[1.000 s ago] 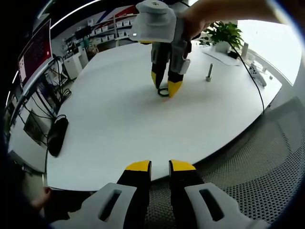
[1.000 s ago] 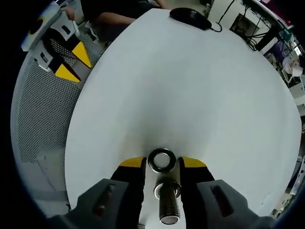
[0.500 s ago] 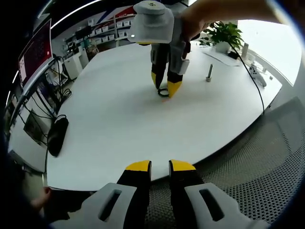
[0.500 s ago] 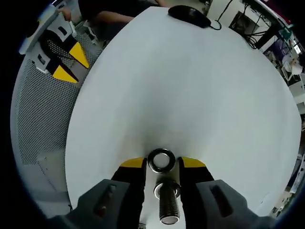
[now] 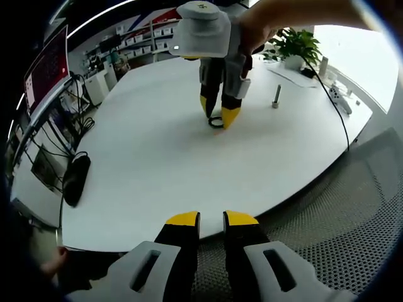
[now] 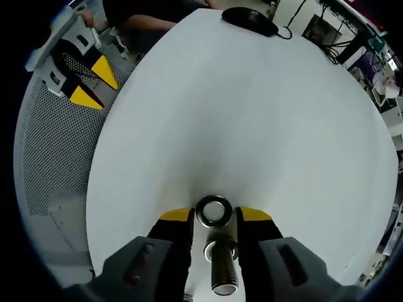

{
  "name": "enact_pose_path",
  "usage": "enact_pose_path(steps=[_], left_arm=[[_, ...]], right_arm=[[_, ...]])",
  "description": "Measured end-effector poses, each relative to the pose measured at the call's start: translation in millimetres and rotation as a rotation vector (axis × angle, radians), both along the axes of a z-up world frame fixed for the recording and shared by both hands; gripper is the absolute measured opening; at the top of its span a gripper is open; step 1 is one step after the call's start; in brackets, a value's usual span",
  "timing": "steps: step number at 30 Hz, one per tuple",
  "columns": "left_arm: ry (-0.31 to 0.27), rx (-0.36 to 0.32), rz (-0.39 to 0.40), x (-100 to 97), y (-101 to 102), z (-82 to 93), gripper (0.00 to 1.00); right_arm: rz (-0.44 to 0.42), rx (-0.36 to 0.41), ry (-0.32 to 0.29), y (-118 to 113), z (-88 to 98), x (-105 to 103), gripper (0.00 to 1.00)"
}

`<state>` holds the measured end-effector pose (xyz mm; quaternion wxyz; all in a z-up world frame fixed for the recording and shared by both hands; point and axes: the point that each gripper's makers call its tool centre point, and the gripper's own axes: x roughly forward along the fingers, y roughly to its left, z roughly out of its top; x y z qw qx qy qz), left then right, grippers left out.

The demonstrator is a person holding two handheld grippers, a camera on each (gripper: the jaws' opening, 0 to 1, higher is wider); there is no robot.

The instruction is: Place the washer onto the threaded stud by aligning its center hole with the stud, sliding it down to the base, and recovering from edge contact or off-axis alignment until the washer reaches the visible bottom stop.

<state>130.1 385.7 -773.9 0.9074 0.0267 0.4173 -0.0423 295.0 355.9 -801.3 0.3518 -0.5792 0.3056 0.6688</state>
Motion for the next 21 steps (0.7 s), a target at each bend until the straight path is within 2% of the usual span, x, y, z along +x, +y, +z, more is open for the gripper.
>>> enact_pose_path(steps=[5,21], left_arm=[[0.001,0.0,0.0,0.0,0.0,0.1,0.12],[0.002,0.0,0.002,0.1,0.2,0.0,0.12]], right_arm=[[0.049,-0.012,-0.012,-1.0,-0.3,-0.9,0.3],[0.035,-0.028,-0.031,-1.0,0.8,-1.1,0.26]])
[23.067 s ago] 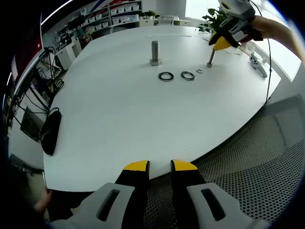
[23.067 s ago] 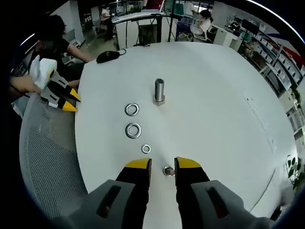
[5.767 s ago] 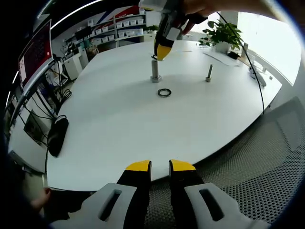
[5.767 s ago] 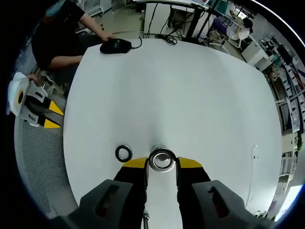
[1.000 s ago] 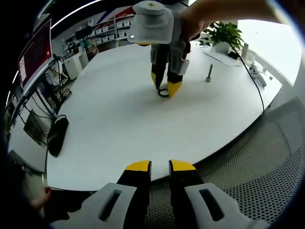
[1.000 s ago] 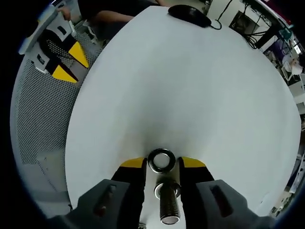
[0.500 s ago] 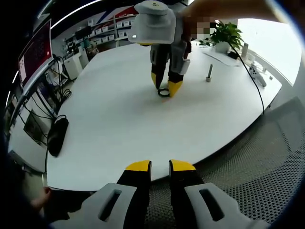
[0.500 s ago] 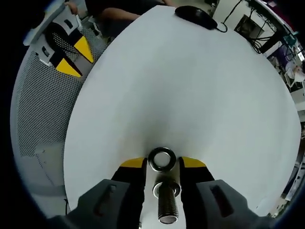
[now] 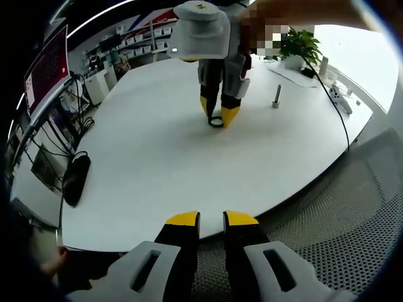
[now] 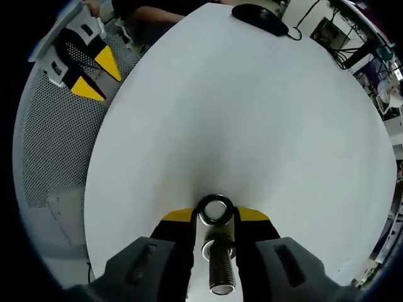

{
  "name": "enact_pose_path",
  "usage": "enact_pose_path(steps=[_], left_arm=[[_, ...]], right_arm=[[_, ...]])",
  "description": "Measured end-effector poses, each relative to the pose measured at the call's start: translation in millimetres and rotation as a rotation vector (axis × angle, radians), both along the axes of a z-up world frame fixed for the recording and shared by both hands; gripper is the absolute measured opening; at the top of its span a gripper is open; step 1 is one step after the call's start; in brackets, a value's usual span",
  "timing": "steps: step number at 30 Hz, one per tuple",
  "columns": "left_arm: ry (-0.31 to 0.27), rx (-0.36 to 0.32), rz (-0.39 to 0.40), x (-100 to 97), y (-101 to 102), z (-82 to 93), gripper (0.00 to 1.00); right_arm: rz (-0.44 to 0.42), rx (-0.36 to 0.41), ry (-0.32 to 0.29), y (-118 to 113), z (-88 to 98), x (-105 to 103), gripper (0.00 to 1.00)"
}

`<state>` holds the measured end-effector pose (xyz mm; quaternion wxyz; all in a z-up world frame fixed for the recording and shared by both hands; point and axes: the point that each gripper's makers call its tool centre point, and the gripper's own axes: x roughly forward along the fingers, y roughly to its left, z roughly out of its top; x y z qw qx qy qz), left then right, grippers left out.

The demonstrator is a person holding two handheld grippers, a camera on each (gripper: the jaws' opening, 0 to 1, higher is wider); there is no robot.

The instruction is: Place the washer onto the threaded stud by aligning its center hole with the stud, sliding it down to the base, and recovering from edge contact or off-axis alignment until the washer reaches the visible bottom stop.

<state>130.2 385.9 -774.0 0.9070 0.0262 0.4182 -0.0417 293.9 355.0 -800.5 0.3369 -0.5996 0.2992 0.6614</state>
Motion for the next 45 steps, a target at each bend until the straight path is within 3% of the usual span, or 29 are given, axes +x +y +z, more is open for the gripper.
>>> enact_pose_path(steps=[17,24,32,45], left_arm=[[-0.001,0.0,0.001,0.0,-0.2,0.0,0.12],[-0.003,0.0,0.001,0.3,-0.2,0.0,0.12],[-0.004,-0.001,0.002,0.7,0.2,-0.1,0.12],[-0.001,-0.001,-0.002,0.3,-0.4,-0.1,0.12]], right_arm=[[-0.029,0.004,-0.013,-0.9,0.3,-1.3,0.26],[-0.076,0.01,0.015,0.7,-0.4,0.4,0.27],[-0.052,0.003,-0.004,-0.1,-1.7,-0.8,0.26],[-0.087,0.03,-0.015,-1.1,0.4,-2.5,0.24]])
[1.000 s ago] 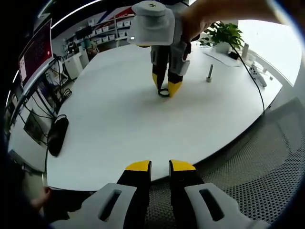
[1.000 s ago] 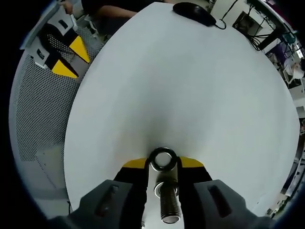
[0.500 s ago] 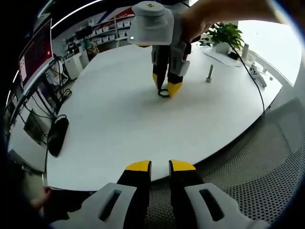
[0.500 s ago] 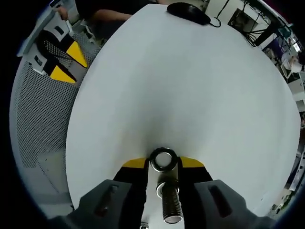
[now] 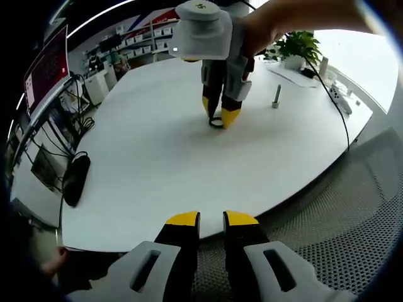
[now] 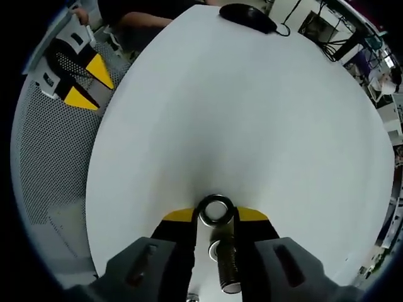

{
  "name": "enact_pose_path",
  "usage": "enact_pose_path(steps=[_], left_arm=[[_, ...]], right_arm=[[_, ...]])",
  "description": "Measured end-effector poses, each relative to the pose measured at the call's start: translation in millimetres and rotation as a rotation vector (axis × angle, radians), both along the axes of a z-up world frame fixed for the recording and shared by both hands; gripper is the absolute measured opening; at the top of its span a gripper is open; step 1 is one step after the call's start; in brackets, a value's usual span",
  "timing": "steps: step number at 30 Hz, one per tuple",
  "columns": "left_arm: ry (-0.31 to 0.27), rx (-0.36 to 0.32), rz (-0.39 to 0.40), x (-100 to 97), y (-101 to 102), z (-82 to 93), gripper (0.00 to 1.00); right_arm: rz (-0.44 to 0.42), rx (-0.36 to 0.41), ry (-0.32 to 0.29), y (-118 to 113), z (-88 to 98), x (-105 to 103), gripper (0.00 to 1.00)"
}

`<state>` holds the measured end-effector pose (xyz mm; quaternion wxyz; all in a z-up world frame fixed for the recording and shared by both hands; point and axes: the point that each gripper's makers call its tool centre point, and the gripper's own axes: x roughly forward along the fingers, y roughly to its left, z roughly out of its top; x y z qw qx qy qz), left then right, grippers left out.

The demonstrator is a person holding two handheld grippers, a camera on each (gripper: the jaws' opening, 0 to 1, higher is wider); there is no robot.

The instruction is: Place the washer onto the threaded stud by aligning its center hole with the stud, sliding it down to the base, and recovering from edge contact or off-axis alignment until the washer reaches the visible bottom stop.

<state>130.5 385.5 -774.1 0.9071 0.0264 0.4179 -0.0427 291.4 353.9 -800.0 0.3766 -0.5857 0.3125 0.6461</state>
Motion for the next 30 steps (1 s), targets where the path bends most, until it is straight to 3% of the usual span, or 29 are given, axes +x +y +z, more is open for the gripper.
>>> enact_pose_path(steps=[11,21,30], left_arm=[[-0.001,0.0,0.002,0.3,0,-0.1,0.12],[0.001,0.001,0.0,0.1,0,0.1,0.12],[0.004,0.002,-0.002,-1.1,0,0.9,0.12]], right_arm=[[-0.132,0.085,0.021,-7,5.2,5,0.23],[-0.21,0.249,0.031,5,49.4,1,0.23],[-0.33,0.328,0.022,-8,81.9,9,0.23]])
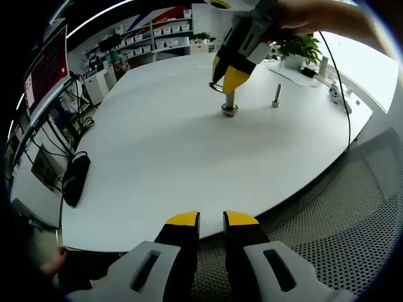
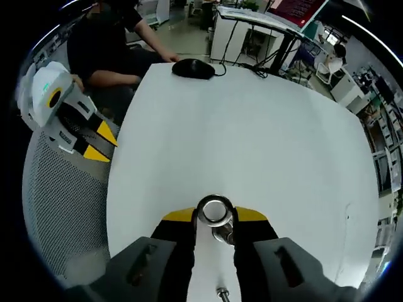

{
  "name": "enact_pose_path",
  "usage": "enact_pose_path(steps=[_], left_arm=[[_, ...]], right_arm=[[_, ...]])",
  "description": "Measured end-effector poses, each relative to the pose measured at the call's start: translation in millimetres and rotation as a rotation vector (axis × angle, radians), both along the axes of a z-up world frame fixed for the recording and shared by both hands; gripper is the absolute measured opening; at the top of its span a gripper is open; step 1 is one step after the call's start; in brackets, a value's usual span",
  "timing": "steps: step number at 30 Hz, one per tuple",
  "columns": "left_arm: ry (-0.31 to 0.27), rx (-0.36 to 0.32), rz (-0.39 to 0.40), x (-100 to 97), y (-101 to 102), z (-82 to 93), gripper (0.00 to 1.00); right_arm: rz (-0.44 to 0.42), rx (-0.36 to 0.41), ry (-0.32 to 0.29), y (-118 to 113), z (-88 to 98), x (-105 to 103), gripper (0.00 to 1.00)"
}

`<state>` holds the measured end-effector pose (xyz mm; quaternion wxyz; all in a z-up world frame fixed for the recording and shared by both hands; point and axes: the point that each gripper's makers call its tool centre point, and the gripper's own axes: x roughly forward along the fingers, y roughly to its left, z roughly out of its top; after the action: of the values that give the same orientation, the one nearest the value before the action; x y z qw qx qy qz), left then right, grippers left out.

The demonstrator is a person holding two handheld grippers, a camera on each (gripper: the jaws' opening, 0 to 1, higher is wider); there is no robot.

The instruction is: Place the washer onto the threaded stud by aligning its center hole with the stud, sliding it down to the base, and recovering from edge contact or off-axis alignment until the washer reaches the visible bottom stop.

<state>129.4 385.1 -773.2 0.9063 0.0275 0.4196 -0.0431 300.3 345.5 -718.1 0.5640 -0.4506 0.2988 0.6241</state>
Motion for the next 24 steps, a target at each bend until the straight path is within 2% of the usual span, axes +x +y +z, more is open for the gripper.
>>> enact_pose_path(steps=[4,11,17,24], left_arm=[[0.0,0.0,0.001,-0.2,0,0.3,0.12],[-0.001,-0.001,0.002,-0.4,0,0.8,0.12],[-0.001,-0.001,0.003,-0.4,0,0.7,0.12],[0.0,0.0,0.002,-0.5,0,0.7,0.12]], right_arm=[[-0.054,0.013,0.008,-9,10.1,3,0.23],[-0.117,-0.012,0.014,-29,13.4,11,0.23],[-0.157,-0.047,0.02,-43,7.1,22,0.23],[-0.167,-0.077,0.035,-46,-1.6,28,0.23]])
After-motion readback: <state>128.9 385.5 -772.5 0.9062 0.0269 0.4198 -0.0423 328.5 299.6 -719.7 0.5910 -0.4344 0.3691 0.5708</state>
